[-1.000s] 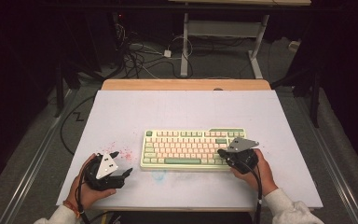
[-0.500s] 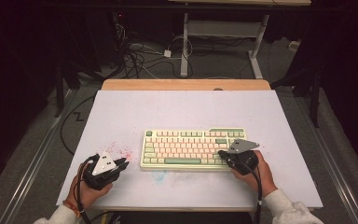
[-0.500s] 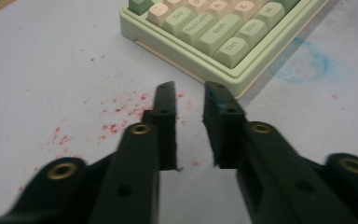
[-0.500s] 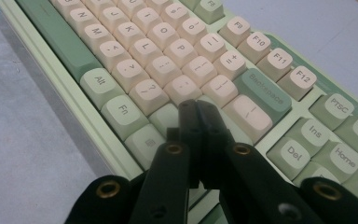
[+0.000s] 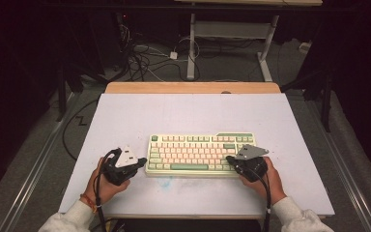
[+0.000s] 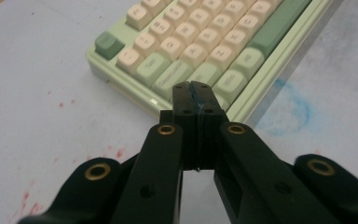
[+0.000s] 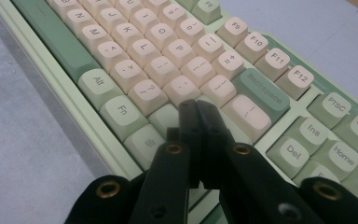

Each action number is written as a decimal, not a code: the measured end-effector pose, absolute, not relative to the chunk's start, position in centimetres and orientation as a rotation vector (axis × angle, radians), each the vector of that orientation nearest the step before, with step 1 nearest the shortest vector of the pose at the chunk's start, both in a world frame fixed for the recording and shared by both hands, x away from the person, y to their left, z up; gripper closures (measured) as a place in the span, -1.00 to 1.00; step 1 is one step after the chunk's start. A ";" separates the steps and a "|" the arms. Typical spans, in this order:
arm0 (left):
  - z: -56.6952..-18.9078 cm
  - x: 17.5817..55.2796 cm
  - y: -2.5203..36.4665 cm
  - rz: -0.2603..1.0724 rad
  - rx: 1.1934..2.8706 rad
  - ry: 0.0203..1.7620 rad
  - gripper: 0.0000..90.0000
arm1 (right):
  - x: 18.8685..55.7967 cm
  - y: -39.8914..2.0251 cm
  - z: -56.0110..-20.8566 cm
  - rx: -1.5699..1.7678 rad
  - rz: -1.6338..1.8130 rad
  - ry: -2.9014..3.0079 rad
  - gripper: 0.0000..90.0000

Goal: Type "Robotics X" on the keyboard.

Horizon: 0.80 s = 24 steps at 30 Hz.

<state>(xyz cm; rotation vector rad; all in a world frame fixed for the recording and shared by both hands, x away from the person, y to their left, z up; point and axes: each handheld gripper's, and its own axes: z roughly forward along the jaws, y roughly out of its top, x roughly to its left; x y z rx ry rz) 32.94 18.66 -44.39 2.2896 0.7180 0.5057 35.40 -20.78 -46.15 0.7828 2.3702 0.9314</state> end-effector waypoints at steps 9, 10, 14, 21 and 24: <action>-43.5 35.5 15.6 0.486 2.323 0.677 0.94 | 35.3 -20.8 -46.2 0.787 0.936 2.362 1.00; -43.4 35.9 15.1 0.487 2.327 0.675 0.94 | 35.3 -20.7 -46.3 0.784 0.934 2.357 1.00; -43.4 37.0 13.4 0.473 2.345 0.660 0.94 | 35.3 -20.7 -46.3 0.780 0.934 2.357 1.00; -43.8 38.3 11.8 0.450 2.363 0.646 0.94 | 35.2 -20.7 -46.3 0.782 0.936 2.354 1.00; -43.8 38.6 11.3 0.448 2.371 0.635 0.94 | 35.2 -20.7 -46.3 0.784 0.929 2.352 1.00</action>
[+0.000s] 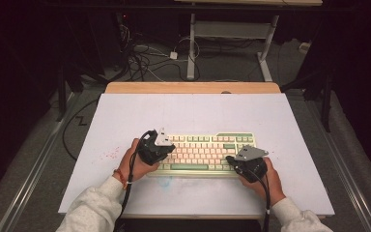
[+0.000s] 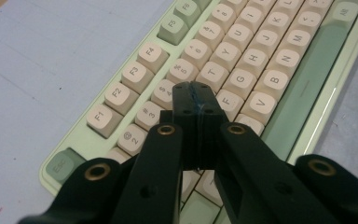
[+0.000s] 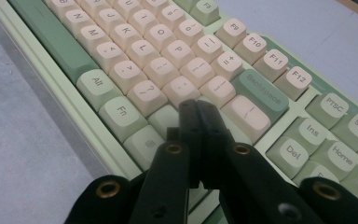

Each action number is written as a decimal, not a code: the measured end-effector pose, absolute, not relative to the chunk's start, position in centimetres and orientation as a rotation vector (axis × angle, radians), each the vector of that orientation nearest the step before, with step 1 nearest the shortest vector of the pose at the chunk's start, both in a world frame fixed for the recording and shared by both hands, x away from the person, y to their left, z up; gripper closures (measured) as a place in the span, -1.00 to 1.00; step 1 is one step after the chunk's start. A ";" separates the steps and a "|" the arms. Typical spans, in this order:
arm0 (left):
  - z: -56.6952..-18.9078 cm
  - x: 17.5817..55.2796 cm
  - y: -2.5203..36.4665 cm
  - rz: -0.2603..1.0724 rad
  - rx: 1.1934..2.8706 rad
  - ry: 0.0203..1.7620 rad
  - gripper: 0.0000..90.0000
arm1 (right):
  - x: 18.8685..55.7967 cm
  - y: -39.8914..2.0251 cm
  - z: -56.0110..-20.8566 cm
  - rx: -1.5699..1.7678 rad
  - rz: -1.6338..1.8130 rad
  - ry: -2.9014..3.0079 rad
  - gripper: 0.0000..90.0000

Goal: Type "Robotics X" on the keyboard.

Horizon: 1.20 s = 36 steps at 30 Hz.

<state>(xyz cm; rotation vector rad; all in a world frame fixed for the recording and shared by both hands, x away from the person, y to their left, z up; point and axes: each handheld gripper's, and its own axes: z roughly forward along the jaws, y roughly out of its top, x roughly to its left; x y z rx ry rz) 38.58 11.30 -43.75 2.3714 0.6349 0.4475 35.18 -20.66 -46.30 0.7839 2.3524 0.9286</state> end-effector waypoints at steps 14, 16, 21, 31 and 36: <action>-44.7 40.0 9.1 0.409 2.408 0.625 0.94 | 35.2 -20.7 -46.3 0.776 0.926 2.351 1.00; -44.7 40.0 9.0 0.404 2.407 0.625 0.94 | 35.2 -20.6 -46.3 0.775 0.923 2.350 1.00; -44.8 40.2 8.8 0.404 2.409 0.622 0.94 | 35.2 -20.6 -46.3 0.777 0.924 2.349 1.00; -44.7 40.1 8.9 0.415 2.404 0.620 0.93 | 35.1 -20.6 -46.3 0.778 0.922 2.349 1.00; -44.6 40.1 8.8 0.426 2.410 0.621 0.94 | 35.1 -20.6 -46.3 0.778 0.918 2.350 1.00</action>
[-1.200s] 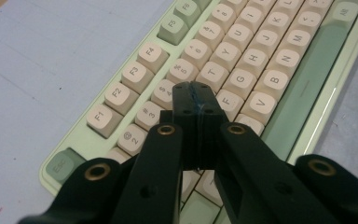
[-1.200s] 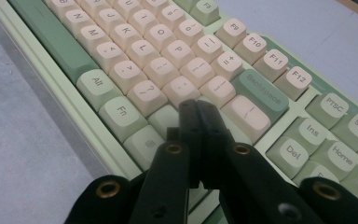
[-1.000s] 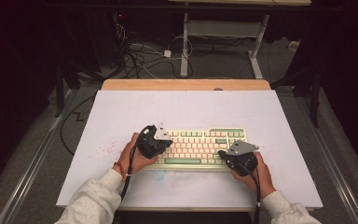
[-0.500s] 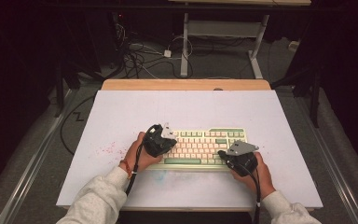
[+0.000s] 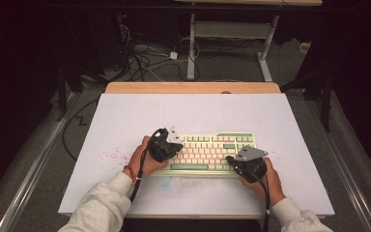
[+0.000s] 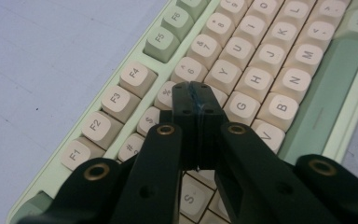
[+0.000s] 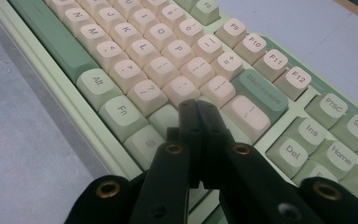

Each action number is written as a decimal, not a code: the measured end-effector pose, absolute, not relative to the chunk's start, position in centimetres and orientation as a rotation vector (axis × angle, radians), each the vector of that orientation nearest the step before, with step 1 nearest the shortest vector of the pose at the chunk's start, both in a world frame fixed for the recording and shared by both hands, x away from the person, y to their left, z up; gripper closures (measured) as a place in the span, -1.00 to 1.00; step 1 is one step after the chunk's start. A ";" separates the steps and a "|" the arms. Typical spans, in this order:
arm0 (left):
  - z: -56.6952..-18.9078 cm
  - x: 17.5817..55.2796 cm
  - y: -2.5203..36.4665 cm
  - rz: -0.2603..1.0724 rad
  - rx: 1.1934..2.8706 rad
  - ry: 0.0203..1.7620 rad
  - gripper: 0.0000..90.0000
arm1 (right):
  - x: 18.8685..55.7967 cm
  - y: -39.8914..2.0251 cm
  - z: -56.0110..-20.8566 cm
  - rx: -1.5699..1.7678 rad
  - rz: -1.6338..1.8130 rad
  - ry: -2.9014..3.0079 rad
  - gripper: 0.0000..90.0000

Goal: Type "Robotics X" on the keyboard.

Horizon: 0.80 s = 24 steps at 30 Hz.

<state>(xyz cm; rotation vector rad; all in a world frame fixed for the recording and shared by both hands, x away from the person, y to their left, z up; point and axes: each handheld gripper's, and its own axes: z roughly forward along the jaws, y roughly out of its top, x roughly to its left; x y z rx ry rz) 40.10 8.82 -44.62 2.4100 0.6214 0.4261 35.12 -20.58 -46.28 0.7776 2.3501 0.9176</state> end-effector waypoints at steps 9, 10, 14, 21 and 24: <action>-43.3 39.2 9.4 0.478 2.373 0.601 0.93 | 35.0 -20.7 -46.1 0.756 0.907 2.347 1.00; -43.3 39.2 9.4 0.478 2.373 0.601 0.92 | 34.9 -20.8 -46.0 0.748 0.930 2.333 1.00; -42.2 37.8 11.2 0.524 2.308 0.585 0.79 | 34.3 -21.3 -44.9 0.742 0.985 2.295 1.00; -42.9 35.6 14.4 0.647 2.240 0.578 -0.12 | 33.6 -21.5 -43.8 0.728 1.015 2.289 1.00; -43.2 35.0 15.2 0.669 2.208 0.597 -0.41 | 33.4 -21.5 -43.6 0.724 1.020 2.290 1.00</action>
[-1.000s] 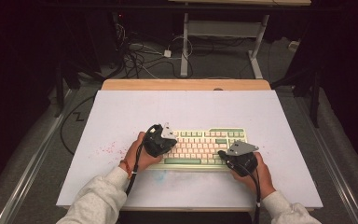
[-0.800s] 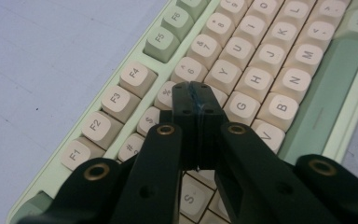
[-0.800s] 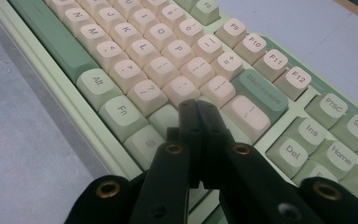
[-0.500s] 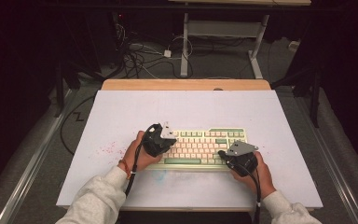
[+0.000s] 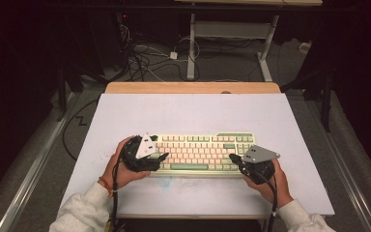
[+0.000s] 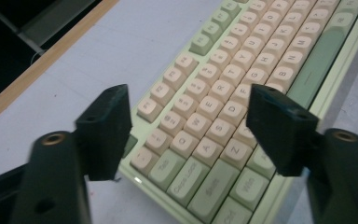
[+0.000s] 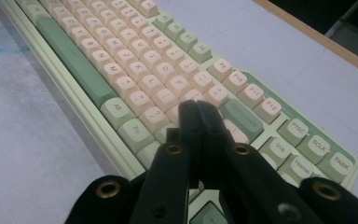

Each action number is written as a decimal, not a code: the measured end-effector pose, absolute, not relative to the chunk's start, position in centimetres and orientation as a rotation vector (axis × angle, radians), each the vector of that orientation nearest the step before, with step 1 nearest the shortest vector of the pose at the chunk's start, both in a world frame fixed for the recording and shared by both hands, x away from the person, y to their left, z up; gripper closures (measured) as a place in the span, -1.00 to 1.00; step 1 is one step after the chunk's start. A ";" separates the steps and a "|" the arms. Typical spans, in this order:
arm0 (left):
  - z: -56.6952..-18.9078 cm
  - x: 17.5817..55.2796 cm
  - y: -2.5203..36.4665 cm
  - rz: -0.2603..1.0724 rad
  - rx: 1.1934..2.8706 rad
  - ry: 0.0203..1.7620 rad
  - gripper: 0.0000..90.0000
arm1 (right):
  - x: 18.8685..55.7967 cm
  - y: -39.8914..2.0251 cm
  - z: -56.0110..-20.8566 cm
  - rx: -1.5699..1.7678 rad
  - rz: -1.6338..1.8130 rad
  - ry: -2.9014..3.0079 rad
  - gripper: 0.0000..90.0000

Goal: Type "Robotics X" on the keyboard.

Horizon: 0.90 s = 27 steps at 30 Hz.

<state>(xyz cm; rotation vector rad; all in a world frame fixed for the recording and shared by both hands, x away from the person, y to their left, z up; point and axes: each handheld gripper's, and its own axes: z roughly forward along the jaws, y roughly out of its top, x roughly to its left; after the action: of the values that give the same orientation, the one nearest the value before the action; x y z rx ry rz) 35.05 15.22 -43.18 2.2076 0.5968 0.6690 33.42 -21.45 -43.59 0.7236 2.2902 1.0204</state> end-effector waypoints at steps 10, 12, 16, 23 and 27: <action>-46.0 32.8 18.8 0.701 2.194 0.695 -0.57 | 33.6 -21.2 -43.2 0.733 1.036 2.292 1.00; -46.4 32.5 19.4 0.690 2.203 0.707 -0.58 | 34.0 -21.0 -43.1 0.738 1.035 2.296 1.00; -47.0 31.7 20.4 0.713 2.227 0.742 -0.62 | 34.6 -20.7 -43.1 0.751 1.029 2.298 1.00; -47.6 30.7 21.6 0.700 2.236 0.771 -0.62 | 35.7 -19.3 -42.9 0.744 1.019 2.307 1.00; -47.8 30.3 21.8 0.692 2.244 0.770 -0.62 | 36.5 -18.3 -42.8 0.738 1.007 2.319 1.00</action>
<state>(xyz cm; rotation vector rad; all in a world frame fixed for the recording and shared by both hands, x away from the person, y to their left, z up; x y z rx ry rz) 30.31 21.75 -47.77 2.2444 0.7697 0.6919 36.54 -18.33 -42.85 0.7380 2.3192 1.0073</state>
